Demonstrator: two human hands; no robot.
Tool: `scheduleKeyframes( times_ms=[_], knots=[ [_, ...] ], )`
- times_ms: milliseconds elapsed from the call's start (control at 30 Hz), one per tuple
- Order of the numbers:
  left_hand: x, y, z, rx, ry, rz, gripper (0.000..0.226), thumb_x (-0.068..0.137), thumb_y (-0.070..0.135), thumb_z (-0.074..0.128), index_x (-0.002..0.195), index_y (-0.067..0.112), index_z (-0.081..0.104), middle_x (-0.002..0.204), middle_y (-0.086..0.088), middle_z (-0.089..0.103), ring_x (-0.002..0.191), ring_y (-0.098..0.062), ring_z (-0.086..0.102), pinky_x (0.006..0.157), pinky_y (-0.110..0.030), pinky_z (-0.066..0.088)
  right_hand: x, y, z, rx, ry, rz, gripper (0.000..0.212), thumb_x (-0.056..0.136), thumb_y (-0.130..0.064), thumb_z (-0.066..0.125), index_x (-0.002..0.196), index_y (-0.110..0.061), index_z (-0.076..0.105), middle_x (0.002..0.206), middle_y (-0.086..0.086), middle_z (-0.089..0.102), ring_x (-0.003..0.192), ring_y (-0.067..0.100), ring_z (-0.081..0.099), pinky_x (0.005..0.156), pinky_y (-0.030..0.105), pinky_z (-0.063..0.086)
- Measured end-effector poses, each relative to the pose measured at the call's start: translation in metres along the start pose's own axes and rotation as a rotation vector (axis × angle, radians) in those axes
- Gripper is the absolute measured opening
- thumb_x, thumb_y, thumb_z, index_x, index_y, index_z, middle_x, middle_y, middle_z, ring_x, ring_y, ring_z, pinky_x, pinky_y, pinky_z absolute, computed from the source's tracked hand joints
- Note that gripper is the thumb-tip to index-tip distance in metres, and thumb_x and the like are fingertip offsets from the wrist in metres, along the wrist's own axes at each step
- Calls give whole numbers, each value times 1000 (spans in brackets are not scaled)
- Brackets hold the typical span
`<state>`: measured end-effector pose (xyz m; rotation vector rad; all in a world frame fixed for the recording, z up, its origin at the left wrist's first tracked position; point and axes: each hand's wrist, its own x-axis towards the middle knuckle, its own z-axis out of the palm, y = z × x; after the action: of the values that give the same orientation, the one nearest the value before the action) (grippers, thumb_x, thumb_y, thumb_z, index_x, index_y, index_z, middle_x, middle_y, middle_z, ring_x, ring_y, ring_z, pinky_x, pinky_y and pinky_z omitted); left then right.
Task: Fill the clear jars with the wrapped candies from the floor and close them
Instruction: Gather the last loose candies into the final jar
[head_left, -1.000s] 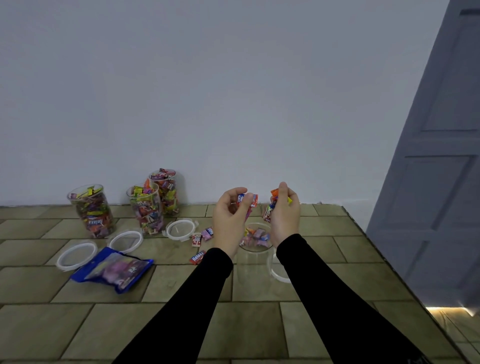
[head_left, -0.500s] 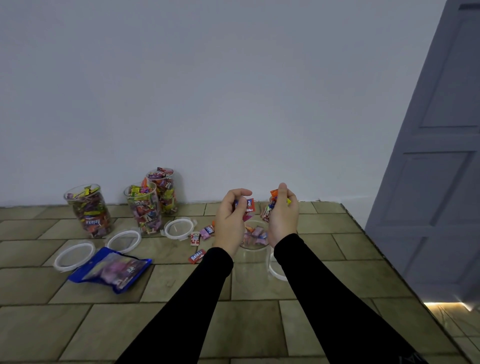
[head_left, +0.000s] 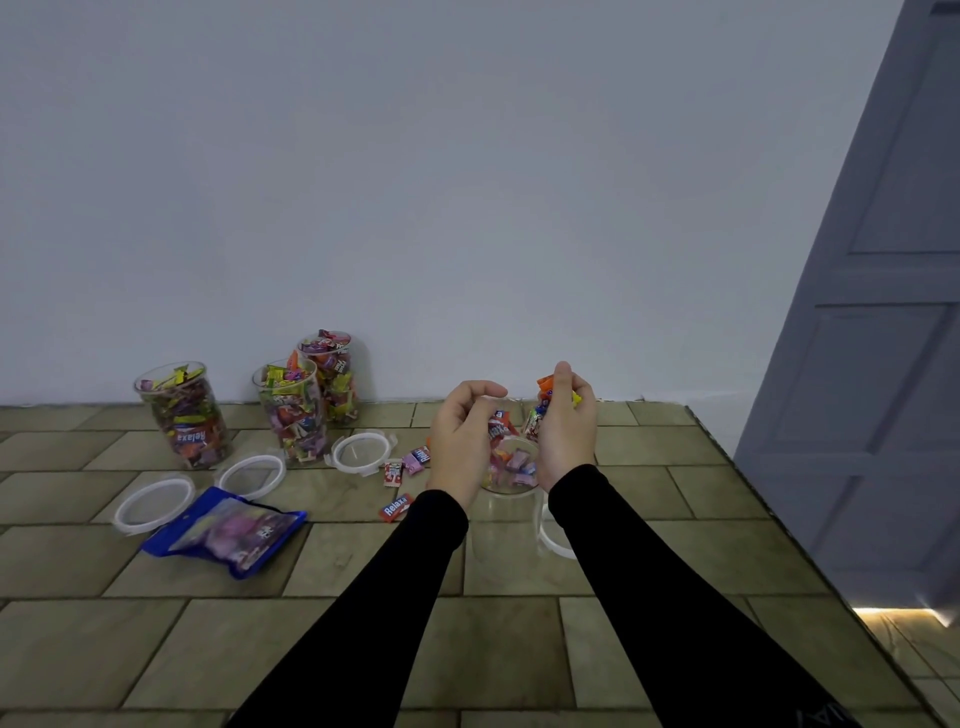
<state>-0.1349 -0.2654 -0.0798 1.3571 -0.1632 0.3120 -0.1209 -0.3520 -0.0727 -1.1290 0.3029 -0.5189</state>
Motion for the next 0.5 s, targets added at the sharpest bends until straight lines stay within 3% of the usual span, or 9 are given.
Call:
scheduleKeyframes(
  times_ms=[167, 300, 400, 500],
  knots=[
    [0, -2, 0, 68, -9, 28, 22, 89, -3, 48, 83, 10, 64, 72, 10, 59, 62, -2, 52, 59, -14, 43, 0, 0, -1, -4, -14, -11, 28, 99, -40, 47, 98, -13, 54, 76, -9, 58, 70, 9, 52, 73, 28, 44],
    [0, -3, 1, 53, -28, 23, 21, 83, -4, 49, 80, 12, 63, 65, 13, 57, 58, -3, 49, 57, -19, 41, 0, -1, -1, -23, -15, -16, 30, 99, -40, 46, 102, -11, 54, 76, -9, 58, 69, 7, 52, 69, 23, 42],
    [-1, -4, 0, 49, -55, 69, 15, 72, 10, 51, 81, 12, 63, 69, 4, 55, 60, -5, 46, 59, -17, 39, 0, -2, -2, -27, -16, -11, 30, 99, -40, 46, 103, -11, 54, 76, -9, 58, 67, 7, 51, 63, 21, 42],
    [1, -9, -4, 53, -76, 120, 18, 71, 10, 51, 83, 13, 64, 76, -7, 48, 69, -15, 41, 63, -24, 36, -2, -3, -3, -31, -15, -6, 29, 99, -40, 46, 103, -12, 53, 76, -9, 57, 65, 5, 50, 55, 14, 42]
  ],
)
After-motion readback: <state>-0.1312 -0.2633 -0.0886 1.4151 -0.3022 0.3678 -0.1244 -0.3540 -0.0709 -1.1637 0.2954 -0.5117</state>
